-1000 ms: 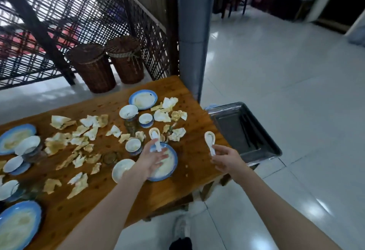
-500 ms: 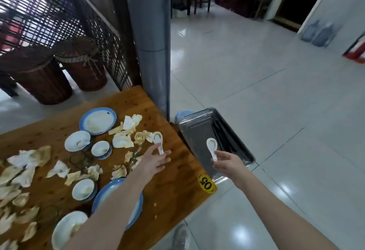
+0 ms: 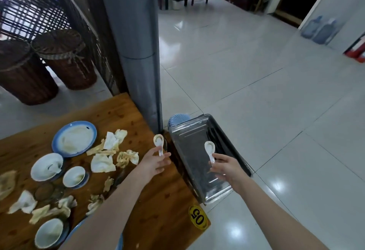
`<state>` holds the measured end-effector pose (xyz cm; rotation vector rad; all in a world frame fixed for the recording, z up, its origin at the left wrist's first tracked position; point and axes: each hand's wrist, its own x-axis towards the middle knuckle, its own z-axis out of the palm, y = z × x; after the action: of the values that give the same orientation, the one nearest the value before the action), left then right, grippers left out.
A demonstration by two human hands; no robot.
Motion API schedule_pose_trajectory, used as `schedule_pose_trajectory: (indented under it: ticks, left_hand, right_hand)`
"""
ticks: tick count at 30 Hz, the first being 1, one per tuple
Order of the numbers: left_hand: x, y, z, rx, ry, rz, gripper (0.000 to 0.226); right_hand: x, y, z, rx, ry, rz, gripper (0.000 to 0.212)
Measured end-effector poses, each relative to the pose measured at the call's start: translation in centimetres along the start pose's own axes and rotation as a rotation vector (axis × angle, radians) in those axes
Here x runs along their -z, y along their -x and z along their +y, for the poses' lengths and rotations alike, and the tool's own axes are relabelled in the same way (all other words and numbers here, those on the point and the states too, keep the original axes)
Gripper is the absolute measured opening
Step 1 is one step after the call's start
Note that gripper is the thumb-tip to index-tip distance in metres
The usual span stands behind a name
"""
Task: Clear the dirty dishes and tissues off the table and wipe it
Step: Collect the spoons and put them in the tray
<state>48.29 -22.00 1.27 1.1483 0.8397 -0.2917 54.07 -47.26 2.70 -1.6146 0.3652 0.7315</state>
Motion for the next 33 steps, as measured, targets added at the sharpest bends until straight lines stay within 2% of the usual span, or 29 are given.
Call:
schedule_pose_trajectory:
  ticks: [8, 12, 18, 24, 29, 33]
  left_hand:
    - [-5.1, -3.7, 1.4, 0.048, -0.052, 0.055, 0.059]
    - [-8.0, -6.0, 2.2, 0.038, -0.05, -0.004, 0.062]
    - [-14.3, -10.7, 2.9, 0.071, 0.077, 0.109, 0.055]
    - [-19.3, -17.3, 2.2, 0.201, 0.109, 0.14, 0.043]
    - [-20.4, -22.8, -0.1, 0.268, 0.148, 0.168, 0.034]
    - [-20.5, -26.4, -2.0, 0.315, 0.07, 0.21, 0.035]
  right_hand:
    - [3.7, -5.1, -1.4, -0.063, -0.051, 0.014, 0.03]
    - [6.0, -9.6, -2.9, -0.088, -0.04, -0.044, 0.034]
    - [11.0, -17.3, -4.8, -0.186, -0.01, -0.112, 0.033]
    - [14.9, -24.8, -4.8, -0.281, 0.064, -0.064, 0.039]
    - [16.1, -30.4, -3.1, -0.349, 0.11, -0.057, 0.035]
    - [16.1, -34.8, -1.4, -0.375, 0.133, -0.054, 0.031]
